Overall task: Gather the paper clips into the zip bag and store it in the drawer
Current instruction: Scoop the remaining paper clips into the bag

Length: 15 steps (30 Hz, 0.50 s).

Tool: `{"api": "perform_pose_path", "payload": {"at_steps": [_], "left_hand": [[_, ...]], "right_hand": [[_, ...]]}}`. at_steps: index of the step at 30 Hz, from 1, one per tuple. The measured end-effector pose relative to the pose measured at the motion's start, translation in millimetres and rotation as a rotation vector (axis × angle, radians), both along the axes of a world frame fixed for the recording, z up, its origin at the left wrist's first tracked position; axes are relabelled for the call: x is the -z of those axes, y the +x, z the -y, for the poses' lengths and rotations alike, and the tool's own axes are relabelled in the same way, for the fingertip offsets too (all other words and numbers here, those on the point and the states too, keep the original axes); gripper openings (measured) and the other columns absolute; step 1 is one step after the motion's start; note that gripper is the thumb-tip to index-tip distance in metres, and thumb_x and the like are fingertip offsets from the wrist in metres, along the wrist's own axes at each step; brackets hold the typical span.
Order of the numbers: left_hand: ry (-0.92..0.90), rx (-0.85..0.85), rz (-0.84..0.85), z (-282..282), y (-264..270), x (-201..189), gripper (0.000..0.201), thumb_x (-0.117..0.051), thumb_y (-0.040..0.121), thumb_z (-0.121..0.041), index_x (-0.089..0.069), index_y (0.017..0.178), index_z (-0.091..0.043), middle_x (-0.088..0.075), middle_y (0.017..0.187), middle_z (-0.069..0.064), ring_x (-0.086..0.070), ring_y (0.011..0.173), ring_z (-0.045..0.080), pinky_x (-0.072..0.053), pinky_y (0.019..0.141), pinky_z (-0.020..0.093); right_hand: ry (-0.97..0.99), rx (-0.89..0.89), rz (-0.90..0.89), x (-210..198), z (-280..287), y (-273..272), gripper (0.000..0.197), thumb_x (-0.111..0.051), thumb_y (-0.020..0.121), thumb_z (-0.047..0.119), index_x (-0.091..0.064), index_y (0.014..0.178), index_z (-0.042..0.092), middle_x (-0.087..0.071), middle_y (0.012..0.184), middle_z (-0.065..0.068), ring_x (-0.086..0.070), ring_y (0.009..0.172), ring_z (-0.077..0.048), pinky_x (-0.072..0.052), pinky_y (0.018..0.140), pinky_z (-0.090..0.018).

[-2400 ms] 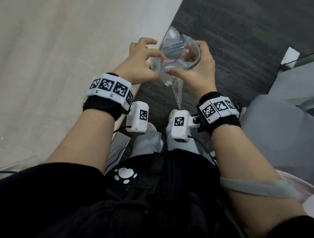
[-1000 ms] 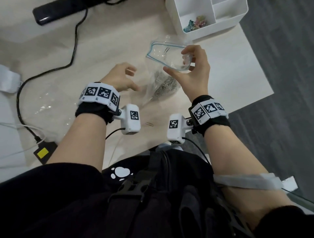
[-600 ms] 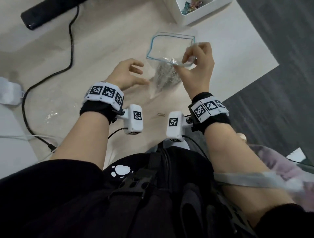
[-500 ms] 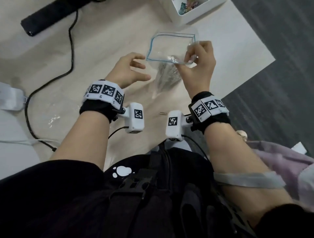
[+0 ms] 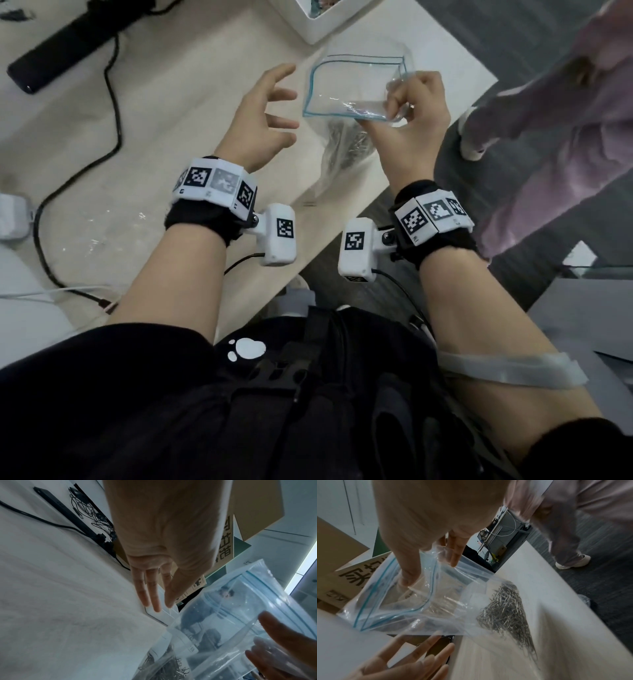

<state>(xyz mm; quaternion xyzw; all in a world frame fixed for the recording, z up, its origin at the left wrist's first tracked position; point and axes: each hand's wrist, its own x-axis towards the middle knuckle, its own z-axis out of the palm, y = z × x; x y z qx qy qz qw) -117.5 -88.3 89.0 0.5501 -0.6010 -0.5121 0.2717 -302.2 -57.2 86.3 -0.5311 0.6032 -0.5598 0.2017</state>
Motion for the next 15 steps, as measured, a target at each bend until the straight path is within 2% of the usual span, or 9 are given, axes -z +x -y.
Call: {"api": "perform_pose_path", "payload": {"at_steps": [2,3,5,7,11,13,15], "left_hand": [[-0.008,-0.005,-0.014,-14.1,-8.6,1.0,0.076,-0.054,0.075,0.012,-0.034,0.139,-0.025,-0.045,0.12,-0.002,-0.066,0.093,0.021,-0.054,0.078,0.023],[-0.022,-0.006,-0.022,-22.0,-13.7,0.4,0.075,-0.053,0.075,0.011,-0.035,0.138,-0.025,-0.046,0.121,-0.001,-0.066,0.09,0.018,-0.053,0.078,0.023],[-0.056,-0.004,-0.028,-37.5,-24.8,-2.9,0.073,-0.05,0.076,0.011,-0.037,0.138,-0.025,-0.047,0.121,0.0,-0.065,0.081,0.007,-0.052,0.077,0.019],[-0.077,-0.001,-0.036,-53.2,-36.2,-5.1,0.072,-0.048,0.077,0.012,-0.039,0.137,-0.025,-0.048,0.119,-0.002,-0.061,0.072,-0.003,-0.051,0.076,0.016],[-0.077,0.026,-0.051,-84.2,-56.3,-3.3,0.072,-0.047,0.076,0.016,-0.042,0.135,-0.024,-0.049,0.116,-0.003,-0.058,0.071,-0.005,-0.052,0.078,0.017],[-0.06,0.06,-0.039,-99.0,-65.9,-0.9,0.071,-0.045,0.075,0.019,-0.043,0.133,-0.022,-0.047,0.117,-0.004,-0.056,0.08,-0.001,-0.049,0.074,0.012],[-0.033,0.09,-0.02,-108.5,-71.1,4.2,0.07,-0.042,0.074,0.02,-0.045,0.132,-0.019,-0.046,0.121,-0.001,-0.054,0.085,0.002,-0.049,0.07,0.011]], "right_hand": [[-0.012,0.009,0.008,-2.4,-16.4,-9.1,0.036,-0.079,0.06,0.034,-0.044,0.059,0.027,-0.049,0.08,-0.004,-0.046,0.072,0.001,-0.035,0.063,-0.012],[-0.022,0.011,0.012,-4.3,-25.6,-13.5,0.037,-0.078,0.06,0.034,-0.041,0.059,0.028,-0.051,0.08,-0.005,-0.049,0.074,-0.004,-0.036,0.063,-0.013],[-0.041,0.019,0.004,-7.1,-43.9,-24.1,0.045,-0.079,0.059,0.027,-0.035,0.06,0.033,-0.054,0.081,-0.006,-0.055,0.078,-0.01,-0.041,0.063,-0.019],[-0.045,0.04,-0.013,-6.9,-61.2,-35.3,0.049,-0.08,0.059,0.021,-0.033,0.061,0.033,-0.056,0.081,-0.005,-0.059,0.081,-0.011,-0.044,0.063,-0.025],[-0.003,0.03,0.032,-0.2,-98.9,-54.1,0.044,-0.078,0.06,0.026,-0.035,0.061,0.031,-0.06,0.077,-0.01,-0.064,0.09,-0.015,-0.048,0.068,-0.031],[0.059,0.023,0.047,5.7,-115.2,-61.2,0.042,-0.078,0.061,0.027,-0.036,0.061,0.03,-0.061,0.074,-0.015,-0.065,0.088,-0.017,-0.049,0.067,-0.028],[0.113,0.023,0.045,13.3,-129.6,-66.4,0.039,-0.078,0.06,0.03,-0.038,0.06,0.027,-0.058,0.068,-0.014,-0.06,0.074,-0.013,-0.041,0.062,-0.017]]}}
